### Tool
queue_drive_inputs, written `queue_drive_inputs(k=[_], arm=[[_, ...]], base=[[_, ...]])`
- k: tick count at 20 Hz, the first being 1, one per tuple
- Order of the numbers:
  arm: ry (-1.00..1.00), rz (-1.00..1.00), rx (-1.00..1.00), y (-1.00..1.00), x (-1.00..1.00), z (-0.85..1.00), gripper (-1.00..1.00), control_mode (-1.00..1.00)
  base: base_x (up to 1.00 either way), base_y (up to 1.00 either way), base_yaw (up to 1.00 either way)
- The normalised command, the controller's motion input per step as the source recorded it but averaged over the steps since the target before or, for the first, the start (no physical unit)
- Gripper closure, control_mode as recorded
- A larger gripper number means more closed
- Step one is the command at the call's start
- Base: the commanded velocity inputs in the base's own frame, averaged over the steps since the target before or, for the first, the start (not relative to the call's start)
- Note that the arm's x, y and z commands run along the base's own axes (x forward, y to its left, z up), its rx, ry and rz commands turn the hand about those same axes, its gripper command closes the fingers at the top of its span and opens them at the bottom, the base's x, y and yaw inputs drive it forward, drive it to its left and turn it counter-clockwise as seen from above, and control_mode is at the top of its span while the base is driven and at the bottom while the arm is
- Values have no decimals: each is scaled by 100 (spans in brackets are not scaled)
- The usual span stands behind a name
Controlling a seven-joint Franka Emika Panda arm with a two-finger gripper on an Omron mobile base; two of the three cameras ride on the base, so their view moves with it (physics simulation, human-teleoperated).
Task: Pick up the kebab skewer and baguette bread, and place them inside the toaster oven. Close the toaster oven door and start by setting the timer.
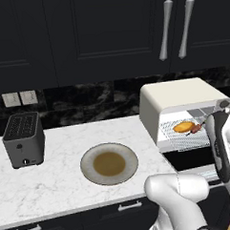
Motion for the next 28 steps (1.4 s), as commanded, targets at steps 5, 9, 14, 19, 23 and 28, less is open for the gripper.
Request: queue_drive_inputs(k=[5,9,14,19,23,28], arm=[[-4,-71,31,9,-13,4,-100,-100],[-7,-74,30,0,0,0,-100,-100],[-7,-51,32,-35,0,0,-100,-100],[-15,-18,17,-19,-10,-16,-100,-100],[-21,-1,6,2,0,0,-100,-100],[-25,0,3,2,2,0,-100,-100]], base=[[0,0,0],[0,0,0],[0,0,0],[0,0,0],[0,0,0],[0,0,0]])
